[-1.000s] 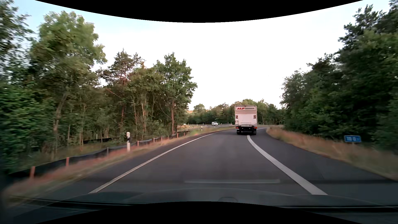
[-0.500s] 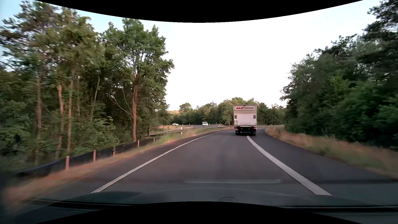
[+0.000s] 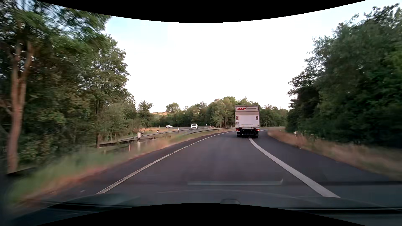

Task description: Follow the waypoints while adhering to traffic rules and regulations

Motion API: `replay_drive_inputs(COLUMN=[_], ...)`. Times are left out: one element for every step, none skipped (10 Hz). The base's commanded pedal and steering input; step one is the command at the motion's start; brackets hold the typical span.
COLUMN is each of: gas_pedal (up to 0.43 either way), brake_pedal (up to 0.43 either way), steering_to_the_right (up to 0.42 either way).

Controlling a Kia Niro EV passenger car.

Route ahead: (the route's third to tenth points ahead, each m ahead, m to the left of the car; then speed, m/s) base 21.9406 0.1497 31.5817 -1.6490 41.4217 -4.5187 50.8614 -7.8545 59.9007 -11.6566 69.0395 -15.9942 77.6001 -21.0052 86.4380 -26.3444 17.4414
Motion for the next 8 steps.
replay_drive_inputs(gas_pedal=[0.047,0.047,0.047,0.047,0.047,0.047,0.047,0.047], brake_pedal=[0.000,0.000,0.000,0.000,0.000,0.000,0.000,0.000], steering_to_the_right=[0.036,0.035,0.035,0.033,0.032,0.031,0.032,0.033])
